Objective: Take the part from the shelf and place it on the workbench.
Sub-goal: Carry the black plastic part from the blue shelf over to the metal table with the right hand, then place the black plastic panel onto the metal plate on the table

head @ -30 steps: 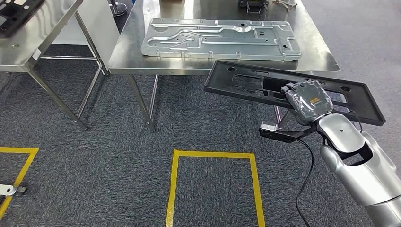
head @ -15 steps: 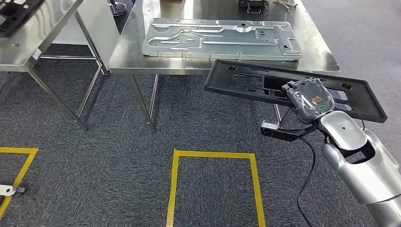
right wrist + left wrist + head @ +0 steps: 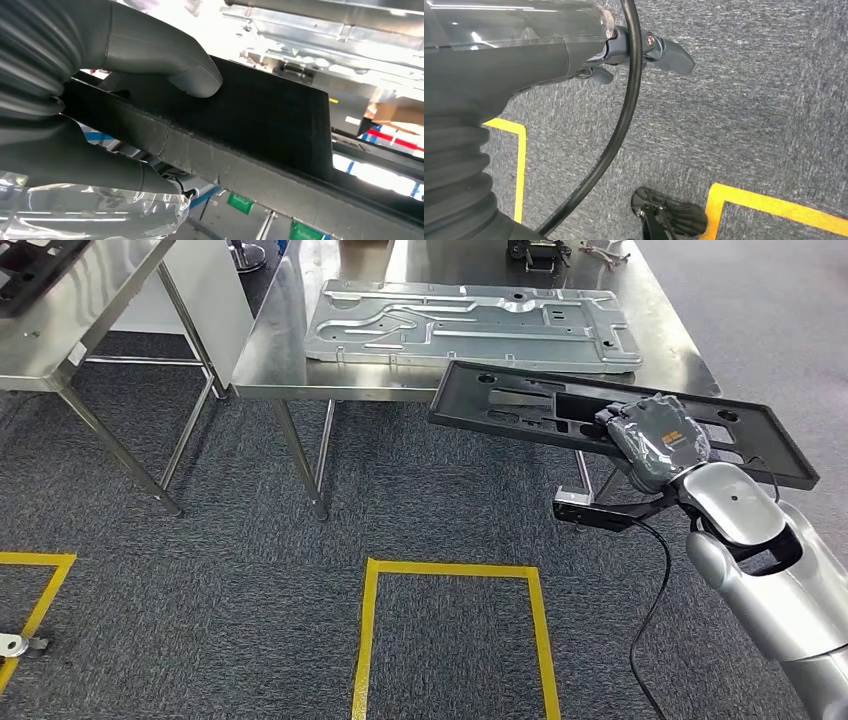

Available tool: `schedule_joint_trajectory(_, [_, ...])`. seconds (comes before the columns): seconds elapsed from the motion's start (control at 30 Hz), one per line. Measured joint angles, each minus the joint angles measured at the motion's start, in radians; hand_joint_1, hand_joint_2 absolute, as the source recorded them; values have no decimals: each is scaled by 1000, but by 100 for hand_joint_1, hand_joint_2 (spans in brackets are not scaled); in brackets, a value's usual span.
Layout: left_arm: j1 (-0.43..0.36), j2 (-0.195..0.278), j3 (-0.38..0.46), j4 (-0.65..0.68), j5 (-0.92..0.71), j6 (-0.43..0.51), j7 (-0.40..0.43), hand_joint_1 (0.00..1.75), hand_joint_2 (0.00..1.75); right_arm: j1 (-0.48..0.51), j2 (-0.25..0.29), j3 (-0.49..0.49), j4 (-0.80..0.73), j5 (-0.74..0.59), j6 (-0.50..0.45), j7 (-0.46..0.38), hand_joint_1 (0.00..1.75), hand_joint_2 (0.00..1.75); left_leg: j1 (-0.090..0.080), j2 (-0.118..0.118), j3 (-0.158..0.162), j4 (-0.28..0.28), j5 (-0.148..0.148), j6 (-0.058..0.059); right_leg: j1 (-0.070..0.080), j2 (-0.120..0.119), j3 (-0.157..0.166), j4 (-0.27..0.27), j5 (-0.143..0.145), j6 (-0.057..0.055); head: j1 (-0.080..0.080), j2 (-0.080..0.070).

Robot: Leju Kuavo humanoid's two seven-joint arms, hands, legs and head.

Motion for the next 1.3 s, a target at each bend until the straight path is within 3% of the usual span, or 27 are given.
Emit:
schedule_joint_trajectory(0.03, [1,0,0,0,2,0,1,0,175,-1,-3,2,-2,-4,3,-2,168,175,0,-1,5,3,-6,-3,-1,0,33,-70,41,-1,0,0])
schedule_joint_trajectory(0.1, [0,1,0,0,3,0,2,0,175,-6,-9,5,-7,-9,5,-6,168,175,-1,-3,9,11,-17,-12,1,2,94,-191,88,-9,0,0])
schedule_joint_trajectory(0.13, [0,1,0,0,3,0,3,0,175,-8,-11,6,-8,-10,6,-7,168,175,-2,-4,9,13,-22,-17,4,3,108,-220,93,-14,0,0])
schedule_joint_trajectory(0.27, [2,5,0,0,7,0,8,0,175,-15,-19,16,-17,-22,10,-8,168,175,0,4,8,25,-40,-40,5,0,120,-233,82,-39,0,0])
schedule_joint_trajectory(0.33, [0,10,0,0,13,0,11,0,175,-21,-24,22,-25,-35,13,-8,168,175,2,22,-28,107,-81,-53,1,-4,135,-239,76,-51,0,0])
schedule_joint_trajectory(0.4, [1,13,0,0,19,0,13,0,175,-26,-28,30,-31,-44,18,-8,168,175,8,34,-105,245,-128,-62,2,-8,147,-239,65,-56,0,0])
schedule_joint_trajectory(0.43, [2,14,0,0,20,0,13,0,175,-26,-30,35,-32,-46,20,-8,168,175,11,36,-138,295,-135,-64,3,-9,154,-238,59,-56,0,0])
schedule_joint_trajectory(0.47, [3,14,0,0,21,0,14,0,175,-26,-31,40,-33,-47,22,-8,168,175,13,38,-154,308,-121,-65,3,-9,162,-238,52,-56,0,0])
schedule_joint_trajectory(0.5, [5,14,0,0,21,0,14,0,175,-26,-32,43,-34,-48,23,-8,168,175,14,39,-151,280,-86,-64,4,-10,171,-237,45,-55,0,0])
schedule_joint_trajectory(0.57, [6,16,0,0,21,0,14,0,175,-28,-34,46,-38,-49,23,-8,168,175,13,41,-103,147,2,-56,4,-12,192,-237,29,-51,0,0])
schedule_joint_trajectory(0.63, [5,19,0,0,23,0,19,0,175,-36,-37,48,-41,-54,27,-7,168,175,7,44,-62,48,41,-45,6,-13,201,-237,18,-44,0,0])
schedule_joint_trajectory(0.7, [4,21,0,0,27,2,30,0,175,-51,-37,57,-43,-61,42,-4,168,175,1,45,-55,28,34,-38,8,-13,199,-240,14,-34,0,0])
schedule_joint_trajectory(0.8, [2,24,0,-1,35,4,49,0,175,-78,-37,72,-50,-77,61,7,168,175,9,42,-38,7,30,-27,6,-14,193,-217,-5,-19,0,0])
schedule_joint_trajectory(0.87, [1,25,0,-2,41,6,60,0,175,-100,-39,82,-52,-94,62,15,168,175,12,40,-24,-1,24,-18,3,-12,137,-111,-46,-13,0,0])
schedule_joint_trajectory(0.93, [0,25,0,-2,45,8,72,0,175,-114,-42,95,-52,-106,62,21,168,175,12,37,-14,0,14,-14,2,-10,50,18,-79,-9,0,0])
schedule_joint_trajectory(0.97, [0,25,-1,-2,47,9,77,0,175,-116,-43,101,-52,-109,62,22,168,175,12,35,-7,1,7,-14,1,-10,21,47,-72,-7,0,0])
schedule_joint_trajectory(1.0, [1,25,-1,-2,49,10,80,0,175,-116,-44,106,-52,-111,62,23,168,175,13,32,2,2,-1,-15,0,-10,12,35,-41,-6,0,0])
schedule_joint_trajectory(1.07, [1,25,-1,-2,51,12,83,0,175,-120,-46,113,-52,-113,62,23,168,175,13,28,23,6,-20,-21,-3,-10,46,-85,58,-8,0,0])
schedule_joint_trajectory(1.1, [0,25,-1,-2,53,13,84,0,175,-124,-47,115,-52,-114,62,24,168,175,12,26,30,11,-30,-26,-2,-9,69,-148,93,-10,0,0])
schedule_joint_trajectory(1.13, [-1,26,-1,-2,54,14,87,0,175,-130,-48,118,-53,-115,62,24,168,175,10,24,33,14,-38,-31,0,-8,85,-191,110,-15,0,0])
schedule_joint_trajectory(1.2, [-3,27,-1,-3,56,16,95,0,175,-137,-49,124,-55,-116,62,26,168,175,9,23,32,17,-47,-42,4,-5,93,-214,104,-24,0,0])
schedule_joint_trajectory(1.3, [-2,27,-1,-3,56,17,100,0,175,-140,-49,129,-57,-116,63,28,168,175,11,23,32,14,-49,-47,5,-4,92,-214,99,-31,0,0])
